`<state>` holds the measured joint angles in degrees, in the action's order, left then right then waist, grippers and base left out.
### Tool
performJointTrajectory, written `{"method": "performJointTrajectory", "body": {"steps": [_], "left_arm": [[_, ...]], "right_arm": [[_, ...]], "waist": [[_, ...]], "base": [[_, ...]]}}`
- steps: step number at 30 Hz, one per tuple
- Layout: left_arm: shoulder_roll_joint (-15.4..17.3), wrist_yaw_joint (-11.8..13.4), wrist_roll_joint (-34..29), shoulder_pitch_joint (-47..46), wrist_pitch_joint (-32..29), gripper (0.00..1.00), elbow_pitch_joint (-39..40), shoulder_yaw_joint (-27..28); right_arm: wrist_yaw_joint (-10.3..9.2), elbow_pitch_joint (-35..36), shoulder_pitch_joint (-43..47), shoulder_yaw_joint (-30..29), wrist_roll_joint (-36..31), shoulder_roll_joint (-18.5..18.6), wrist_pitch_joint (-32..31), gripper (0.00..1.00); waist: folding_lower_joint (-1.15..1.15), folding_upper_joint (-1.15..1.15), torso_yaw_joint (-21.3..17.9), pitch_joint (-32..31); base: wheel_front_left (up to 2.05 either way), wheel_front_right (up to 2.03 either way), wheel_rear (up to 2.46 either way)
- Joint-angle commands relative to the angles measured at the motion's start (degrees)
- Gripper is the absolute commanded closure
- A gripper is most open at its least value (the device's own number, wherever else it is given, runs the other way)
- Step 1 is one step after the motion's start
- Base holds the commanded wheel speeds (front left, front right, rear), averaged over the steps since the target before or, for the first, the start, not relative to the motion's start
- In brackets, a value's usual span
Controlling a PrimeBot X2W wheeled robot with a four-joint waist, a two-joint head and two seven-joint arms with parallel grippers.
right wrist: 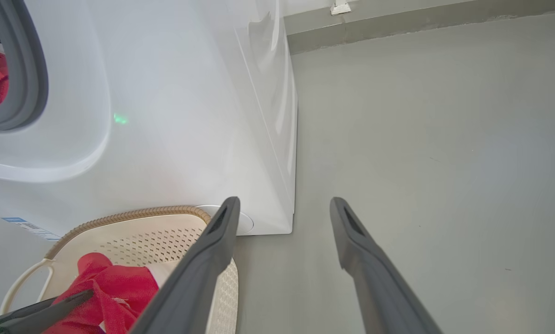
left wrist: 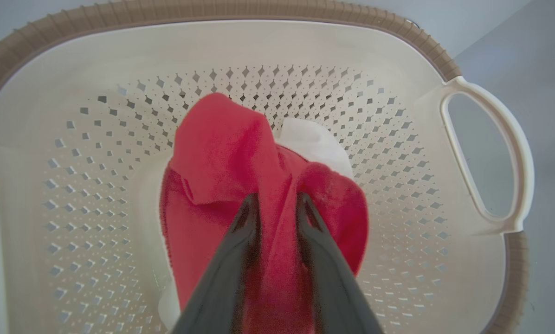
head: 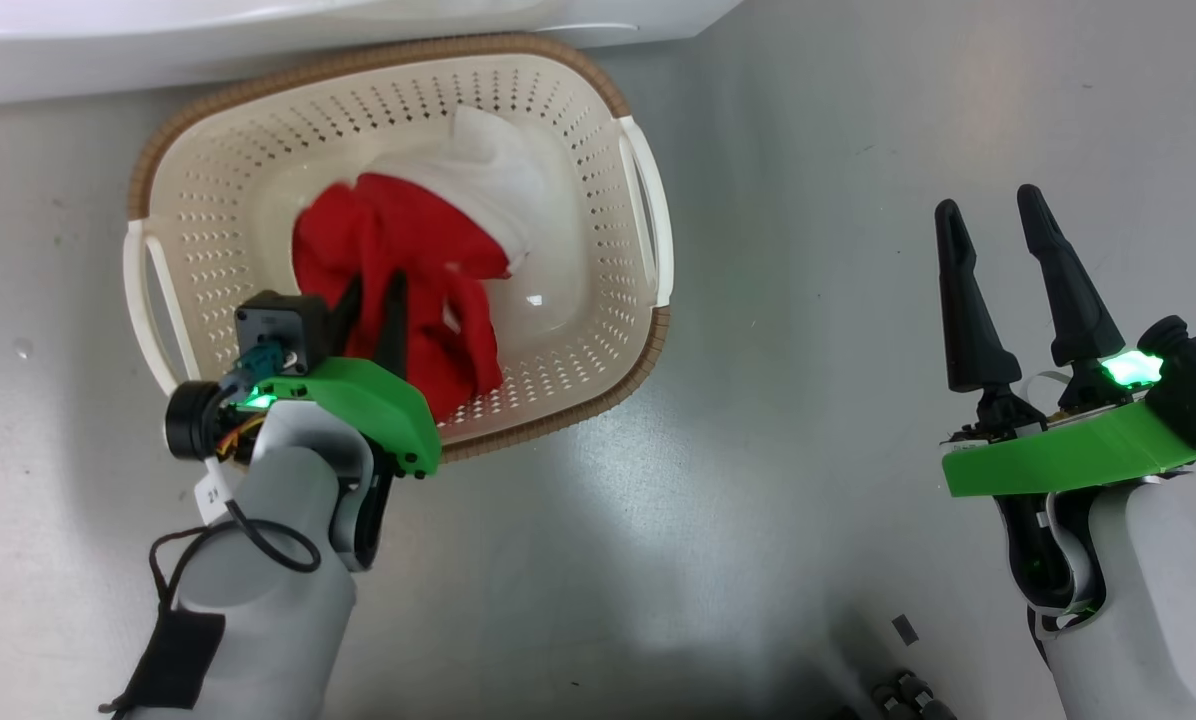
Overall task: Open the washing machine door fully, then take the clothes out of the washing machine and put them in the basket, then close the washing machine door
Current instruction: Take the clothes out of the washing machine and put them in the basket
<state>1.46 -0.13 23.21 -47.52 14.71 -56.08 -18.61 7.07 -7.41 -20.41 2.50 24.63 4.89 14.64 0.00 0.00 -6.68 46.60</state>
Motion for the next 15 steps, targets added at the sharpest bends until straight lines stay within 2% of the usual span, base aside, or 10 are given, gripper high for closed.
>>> {"method": "performJointTrajectory", "body": {"steps": [1,2,5,6,10,15], "left_arm": [[1.4,-0.3,0.5,0.6,0.3,0.51,0.4,1.0],[1.4,-0.3,0.5,0.6,0.3,0.47,0.3,1.0],[1.4,-0.2,0.5,0.4,0.3,0.2,0.1,1.1],[1.4,-0.2,0.5,0.4,0.3,0.07,0.1,1.2],[1.4,-0.3,0.5,0.7,0.3,0.0,0.3,1.4],[1.4,-0.2,0.7,2.0,0.3,0.0,1.7,2.0]], "right_arm": [[0.42,1.2,0.7,1.2,0.3,-0.1,0.4,0.0],[0.42,1.2,0.7,1.2,0.3,-0.1,0.4,0.0],[0.42,1.2,0.8,1.3,0.3,0.0,0.4,0.0],[0.42,1.2,0.8,1.3,0.3,0.0,0.4,0.0],[0.42,1.0,0.9,1.3,0.1,0.1,0.4,0.0],[0.42,0.5,1.4,1.3,-0.1,0.3,0.4,0.0]], "waist": [[0.0,0.0,0.0,0.0],[0.0,0.0,0.0,0.0],[0.0,0.0,0.1,-0.1],[0.0,0.0,0.1,-0.1],[0.0,0.0,0.3,-0.7],[0.0,0.0,0.9,-2.7]], "base": [[0.0,0.0,0.0],[0.0,0.0,0.0],[0.0,0.0,0.0],[0.0,0.0,0.0],[0.0,0.0,0.0],[0.0,0.0,0.0]]}}
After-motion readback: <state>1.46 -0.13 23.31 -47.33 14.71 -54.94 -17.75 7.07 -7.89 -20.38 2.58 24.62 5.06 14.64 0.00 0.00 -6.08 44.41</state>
